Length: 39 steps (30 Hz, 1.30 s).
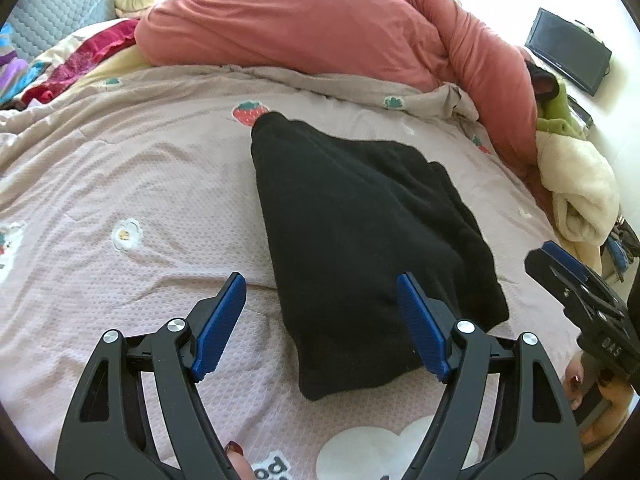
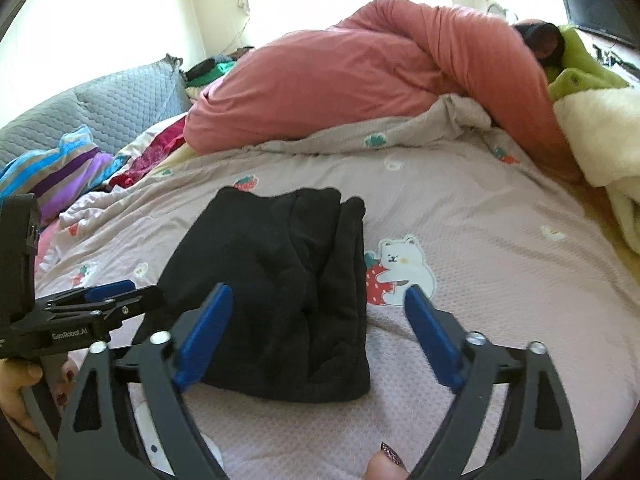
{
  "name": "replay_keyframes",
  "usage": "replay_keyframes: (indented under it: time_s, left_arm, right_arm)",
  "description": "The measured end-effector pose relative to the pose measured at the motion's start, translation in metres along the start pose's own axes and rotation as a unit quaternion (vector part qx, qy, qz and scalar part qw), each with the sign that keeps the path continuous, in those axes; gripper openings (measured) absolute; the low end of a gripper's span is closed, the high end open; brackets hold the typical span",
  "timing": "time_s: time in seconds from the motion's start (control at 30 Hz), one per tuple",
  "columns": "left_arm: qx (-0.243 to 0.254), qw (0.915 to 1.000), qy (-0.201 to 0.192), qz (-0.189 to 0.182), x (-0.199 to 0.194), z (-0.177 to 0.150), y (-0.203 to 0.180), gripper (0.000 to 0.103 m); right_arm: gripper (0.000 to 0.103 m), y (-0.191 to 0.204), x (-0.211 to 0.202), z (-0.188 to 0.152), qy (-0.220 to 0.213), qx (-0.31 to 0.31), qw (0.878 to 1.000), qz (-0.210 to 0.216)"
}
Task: Fold small clothes
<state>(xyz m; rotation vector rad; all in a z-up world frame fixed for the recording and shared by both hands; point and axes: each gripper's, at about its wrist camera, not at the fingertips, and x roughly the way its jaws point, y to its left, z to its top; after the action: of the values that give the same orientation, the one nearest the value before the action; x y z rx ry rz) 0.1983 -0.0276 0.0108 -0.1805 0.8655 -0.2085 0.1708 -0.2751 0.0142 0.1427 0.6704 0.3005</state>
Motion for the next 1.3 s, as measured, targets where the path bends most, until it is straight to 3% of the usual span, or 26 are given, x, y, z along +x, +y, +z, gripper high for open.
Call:
replay_keyframes:
  time_s: [0.13, 0.23, 0.33, 0.7, 1.3]
  left_arm:
    - [0.004, 0.9998, -0.018, 0.001, -0.021, -0.001, 0.002, 0.077]
    - [0.011, 0.9993, -0.035, 0.008, -0.037, -0.004, 0.002, 0.09]
    - [0.017, 0.9986, -0.05, 0.012, -0.053, -0.008, 0.003, 0.093]
    - [0.036, 0.996, -0.077, 0.029, -0.091, -0.037, 0.005, 0.093]
    - [0.011, 0.9971, -0.056, 0.05, -0.092, -0.093, 0.026, 0.093]
  right_arm:
    - [0.095, 0.007, -0.018, -0.002, -0.019, -0.008, 1.0, -0.005]
    - [0.097, 0.013, -0.034, -0.004, -0.032, -0.016, 0.999, -0.002]
    - [0.097, 0.019, -0.048, -0.007, -0.046, -0.03, 0.998, -0.007]
    - [0.098, 0.021, -0.08, -0.021, -0.065, -0.017, 0.998, -0.013]
    - [0.098, 0.053, -0.088, -0.073, -0.047, -0.037, 0.998, -0.029]
